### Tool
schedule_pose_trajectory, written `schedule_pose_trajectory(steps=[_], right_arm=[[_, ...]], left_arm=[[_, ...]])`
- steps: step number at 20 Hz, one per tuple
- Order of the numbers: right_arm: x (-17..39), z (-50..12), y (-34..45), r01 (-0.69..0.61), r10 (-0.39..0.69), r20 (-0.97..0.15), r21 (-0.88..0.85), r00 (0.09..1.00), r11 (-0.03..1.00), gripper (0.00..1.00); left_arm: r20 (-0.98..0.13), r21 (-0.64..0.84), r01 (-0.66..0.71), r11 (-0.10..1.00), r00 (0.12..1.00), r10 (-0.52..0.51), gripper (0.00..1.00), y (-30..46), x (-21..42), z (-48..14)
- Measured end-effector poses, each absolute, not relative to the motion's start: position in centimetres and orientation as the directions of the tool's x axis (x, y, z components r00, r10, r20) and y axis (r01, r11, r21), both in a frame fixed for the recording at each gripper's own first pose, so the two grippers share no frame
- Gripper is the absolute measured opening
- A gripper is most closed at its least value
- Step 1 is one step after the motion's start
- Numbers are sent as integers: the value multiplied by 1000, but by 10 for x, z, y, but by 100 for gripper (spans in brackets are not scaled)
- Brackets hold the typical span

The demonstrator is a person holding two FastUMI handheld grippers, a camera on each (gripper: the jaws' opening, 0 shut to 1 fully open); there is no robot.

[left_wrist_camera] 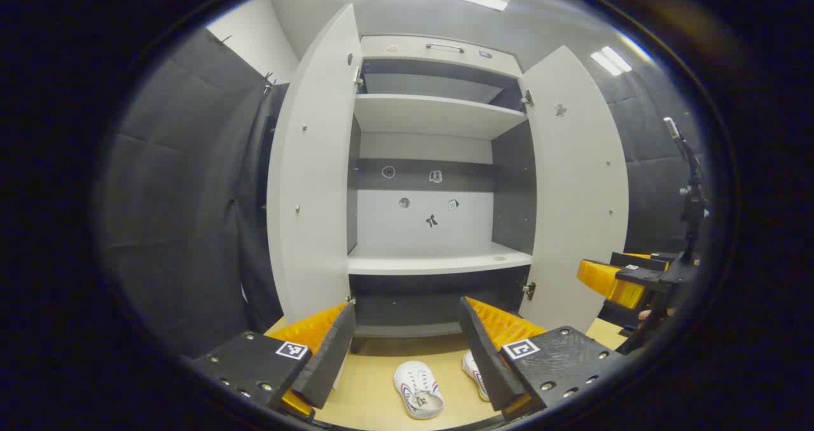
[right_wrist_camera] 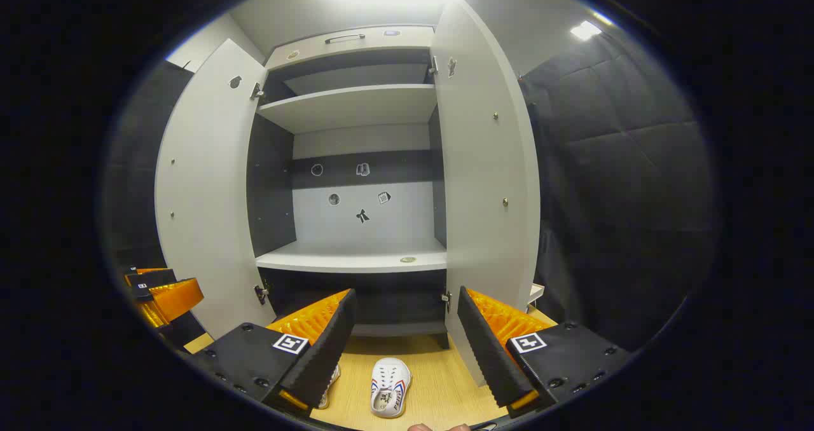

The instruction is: Grab one shoe with the right hand and put it into the shoe cabinet, grab the other shoe with the left hand and put it into the shoe cabinet; then close the right door with the right hand and the left door with the left hand.

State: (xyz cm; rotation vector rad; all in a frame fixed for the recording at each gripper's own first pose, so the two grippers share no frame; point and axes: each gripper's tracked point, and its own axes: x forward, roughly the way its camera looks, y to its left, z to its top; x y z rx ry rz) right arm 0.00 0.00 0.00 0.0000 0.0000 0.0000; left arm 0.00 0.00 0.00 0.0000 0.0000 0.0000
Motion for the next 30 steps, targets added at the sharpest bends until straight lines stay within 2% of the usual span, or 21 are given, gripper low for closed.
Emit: schedule_pose_trajectory(steps=[1, 7, 18, 26, 30], right_arm=[[0, 0, 0, -4, 4, -3, -4, 1000, 1000, 99], [1, -2, 2, -18, 19, -37, 23, 999, 1000, 99], [3, -7, -10, 10, -5, -88, 56, 996, 998, 98], [48, -27, 34, -107, 110, -203, 26, 973, 994, 98], [71, -55, 55, -166, 166, -317, 27, 934, 986, 98]], left_arm=[[2, 0, -5, 1000, 1000, 5, 93, 2, -3, 1], [5, 4, -34, 999, 999, 34, 94, 14, -15, 1], [-2, 11, -18, 1000, 1000, 18, 93, 10, -23, -5], [-26, 2, -59, 998, 998, 59, 93, 22, -34, -17], [-56, -29, -97, 995, 994, 96, 93, 33, -44, -30]])
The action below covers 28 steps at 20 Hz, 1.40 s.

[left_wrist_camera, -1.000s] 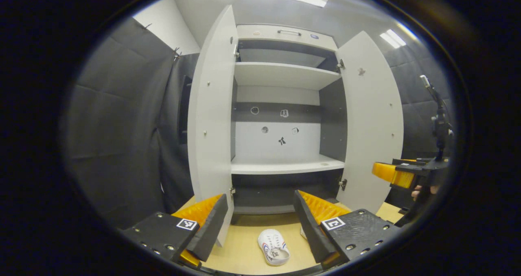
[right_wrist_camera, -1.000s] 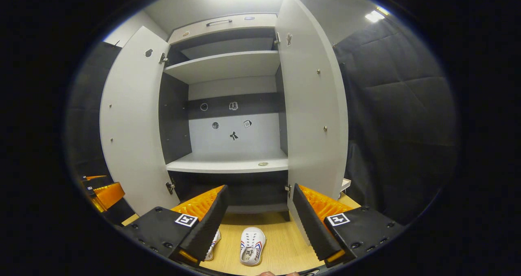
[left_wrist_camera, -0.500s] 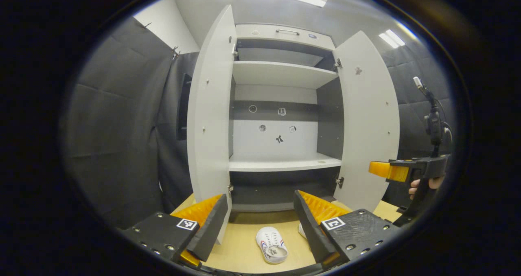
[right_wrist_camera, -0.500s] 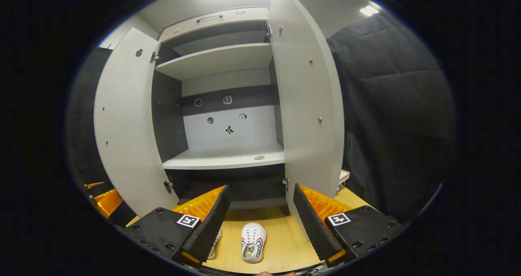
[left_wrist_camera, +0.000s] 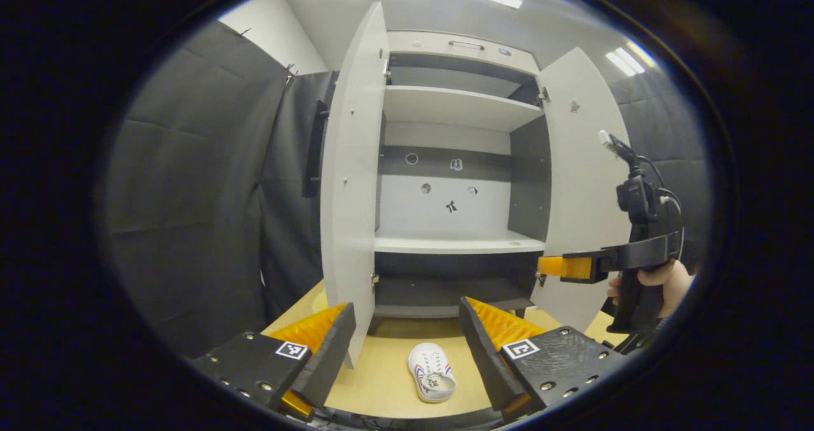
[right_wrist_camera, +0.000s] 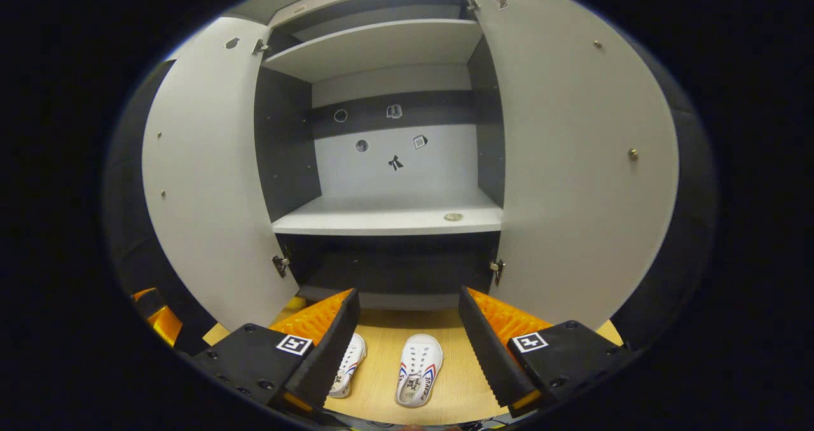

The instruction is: Grab one shoe with the right hand and put it into the shoe cabinet, grab the other shoe with the left hand and put it into the shoe cabinet; then close the right door with the right hand and the left door with the left hand.

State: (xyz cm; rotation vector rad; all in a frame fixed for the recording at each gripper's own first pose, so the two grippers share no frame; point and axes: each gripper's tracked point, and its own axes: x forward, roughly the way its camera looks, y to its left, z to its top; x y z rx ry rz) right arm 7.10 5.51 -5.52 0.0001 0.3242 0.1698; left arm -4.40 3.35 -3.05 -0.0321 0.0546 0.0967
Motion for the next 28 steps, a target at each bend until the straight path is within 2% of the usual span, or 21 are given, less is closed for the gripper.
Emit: schedule_pose_trajectory(steps=[6, 10, 14, 18, 22, 25, 26, 27, 28], right_arm=[[88, -128, 74, -190, 203, -500, 77, 842, 979, 98], [93, -200, 90, -237, 252, -626, 109, 738, 965, 98], [107, -247, 89, -208, 242, -675, 133, 697, 969, 99], [110, -286, 84, -151, 214, -730, 152, 650, 977, 99], [101, -322, 86, -210, 197, -793, 89, 577, 974, 98], [104, -344, 91, -214, 182, -812, 73, 554, 974, 99], [105, -350, 91, -211, 171, -820, 64, 546, 975, 93], [108, -354, 90, -210, 156, -824, 46, 545, 977, 99], [110, -358, 92, -209, 145, -829, 35, 540, 977, 92]], left_arm=[[-82, 6, -135, 991, 987, 135, 94, 46, -59, -46], [-90, -83, -135, 987, 988, 127, 94, 46, -68, -55], [-133, -79, -145, 986, 982, 133, 94, 51, -70, -70], [-125, -46, -145, 988, 982, 139, 94, 50, -69, -65], [-149, -80, -149, 986, 979, 136, 94, 46, -68, -73], [-157, -71, -158, 985, 977, 145, 93, 49, -68, -74], [-158, -61, -161, 985, 976, 150, 93, 50, -68, -75], [-159, -54, -164, 985, 975, 154, 93, 52, -68, -75], [-164, -49, -165, 985, 974, 155, 93, 53, -68, -78]])
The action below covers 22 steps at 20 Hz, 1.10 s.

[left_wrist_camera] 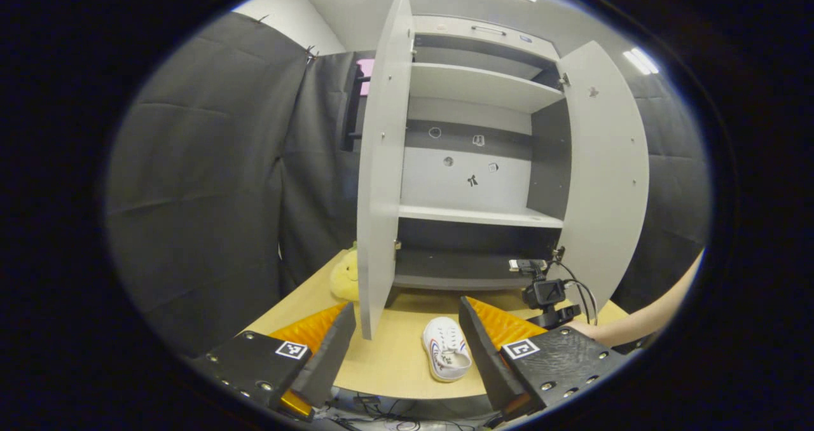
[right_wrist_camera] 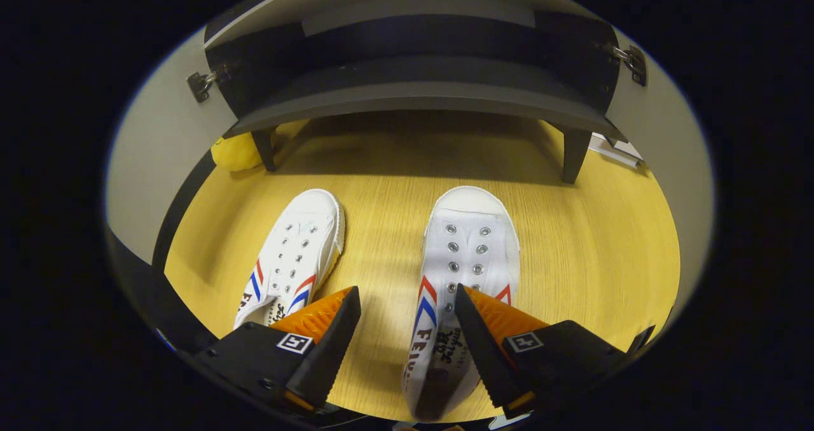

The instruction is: Grab one shoe with the right hand and put it into the shoe cabinet, grab the other shoe with the left hand and put it into the shoe cabinet; then close the right door with the right hand and the left door with the left hand.

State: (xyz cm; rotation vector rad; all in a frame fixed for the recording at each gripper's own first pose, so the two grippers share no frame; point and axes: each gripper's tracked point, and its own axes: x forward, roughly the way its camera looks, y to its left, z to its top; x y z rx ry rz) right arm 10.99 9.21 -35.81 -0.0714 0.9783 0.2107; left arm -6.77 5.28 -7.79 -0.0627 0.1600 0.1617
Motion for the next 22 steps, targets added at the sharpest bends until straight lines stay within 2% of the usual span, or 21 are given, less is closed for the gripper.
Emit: schedule_pose_trajectory(steps=[2, 5, 6, 7, 8, 11, 14, 18, 19, 22], right_arm=[[112, -361, 87, -210, 85, -834, -37, 545, 977, 93], [113, -367, 77, -208, -21, -825, -167, 565, 964, 82], [115, -366, 71, -204, -62, -813, -218, 578, 955, 61], [116, -366, 68, -199, -84, -806, -243, 585, 949, 50], [116, -366, 71, -197, -89, -804, -249, 589, 948, 32], [116, -365, 69, -209, -68, -811, -229, 581, 951, 32], [105, -356, 70, -247, -10, -833, -176, 553, 953, 6], [106, -362, 64, -329, 57, -849, -142, 526, 934, 0], [106, -362, 63, -332, 58, -844, -146, 533, 932, 2], [100, -351, 61, -271, 71, -824, -103, 562, 957, 2]], left_arm=[[-161, -53, -157, 986, 976, 146, 93, 51, -69, -78], [-146, -52, -150, 987, 979, 141, 93, 47, -70, -75], [-147, -50, -147, 988, 979, 138, 94, 46, -71, -76], [-148, -49, -145, 988, 980, 136, 93, 45, -71, -76], [-147, -50, -143, 988, 980, 135, 93, 44, -70, -76], [-143, -51, -141, 989, 981, 133, 94, 45, -72, -76], [-144, -46, -142, 989, 980, 134, 94, 48, -72, -77], [-169, -48, -153, 987, 975, 143, 94, 51, -76, -85], [-170, -52, -151, 987, 975, 141, 93, 50, -76, -86], [-164, -43, -140, 989, 978, 132, 93, 46, -77, -83]])
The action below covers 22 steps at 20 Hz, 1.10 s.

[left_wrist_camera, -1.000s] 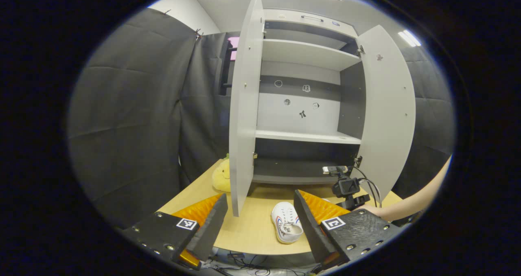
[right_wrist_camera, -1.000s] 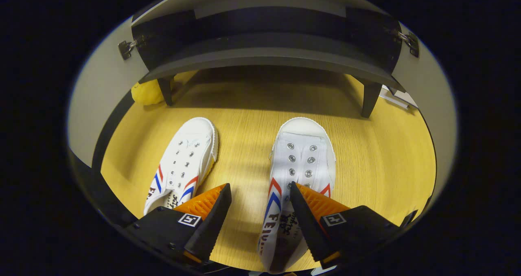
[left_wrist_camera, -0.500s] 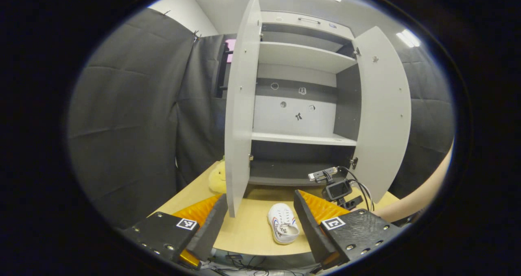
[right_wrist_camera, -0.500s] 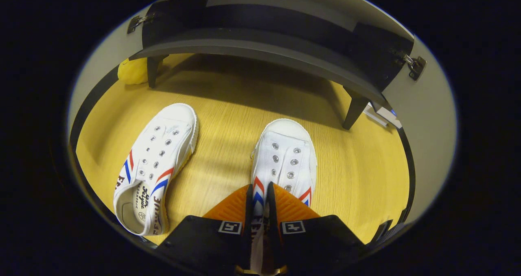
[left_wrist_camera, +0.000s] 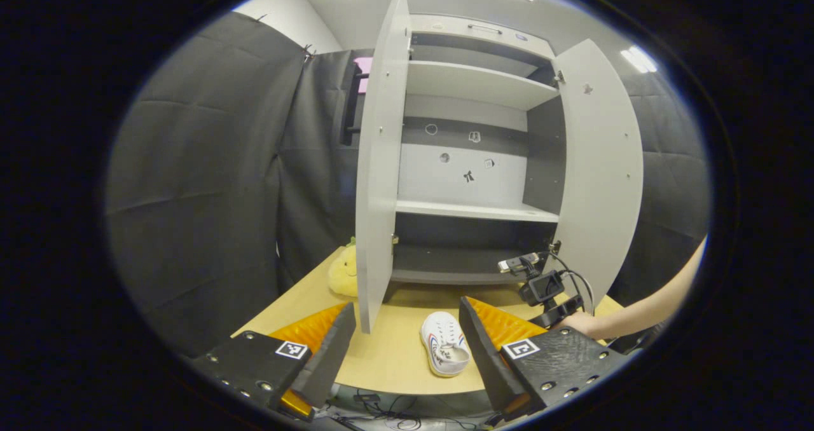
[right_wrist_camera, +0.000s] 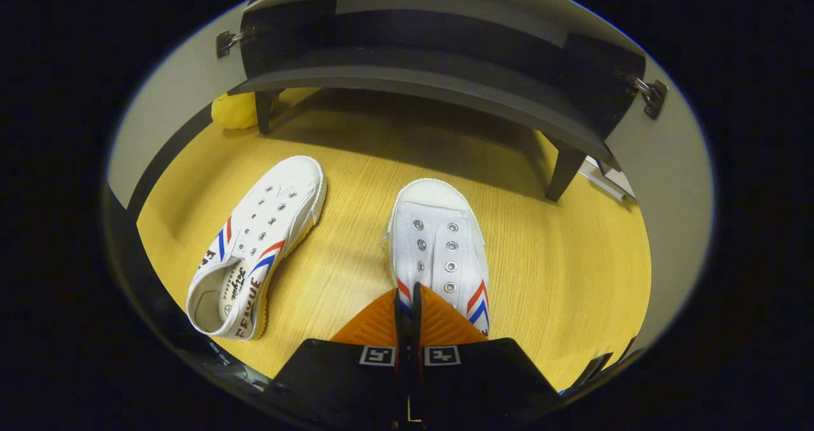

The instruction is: Grab one shoe with the right hand and put it into the shoe cabinet, grab the other shoe with the left hand and put it into the shoe cabinet; then close the right door with the right hand and the left door with the left hand.

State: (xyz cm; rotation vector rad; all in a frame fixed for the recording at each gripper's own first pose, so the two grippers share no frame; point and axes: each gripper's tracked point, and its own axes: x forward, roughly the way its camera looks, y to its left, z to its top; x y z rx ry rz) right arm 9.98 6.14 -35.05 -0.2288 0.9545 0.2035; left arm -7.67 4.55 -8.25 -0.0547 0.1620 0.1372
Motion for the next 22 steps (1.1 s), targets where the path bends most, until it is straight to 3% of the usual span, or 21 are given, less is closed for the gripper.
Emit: schedule_pose_trajectory(steps=[3, 4, 5, 13, 19, 22], right_arm=[[96, -331, 59, -187, 118, -807, 9, 579, 982, 2], [96, -321, 56, -179, 122, -797, 18, 592, 984, 6], [96, -311, 52, -178, 118, -782, 9, 613, 984, 0], [80, -183, 41, -159, 169, -607, 71, 777, 985, 2], [54, -68, 70, -257, 288, -478, 131, 830, 957, 2], [74, -22, 82, -278, 323, -402, 167, 857, 946, 2]], left_arm=[[-154, -27, -112, 993, 982, 107, 94, 41, -75, -80], [-154, -23, -99, 995, 983, 95, 93, 39, -76, -80], [-155, -19, -87, 996, 984, 83, 93, 36, -74, -80], [-141, -10, -9, 1000, 990, 8, 93, 8, -58, -76], [-149, 23, 38, 999, 988, -34, 93, -1, -56, -70], [-136, 28, 34, 999, 990, -29, 94, 0, -56, -63]])
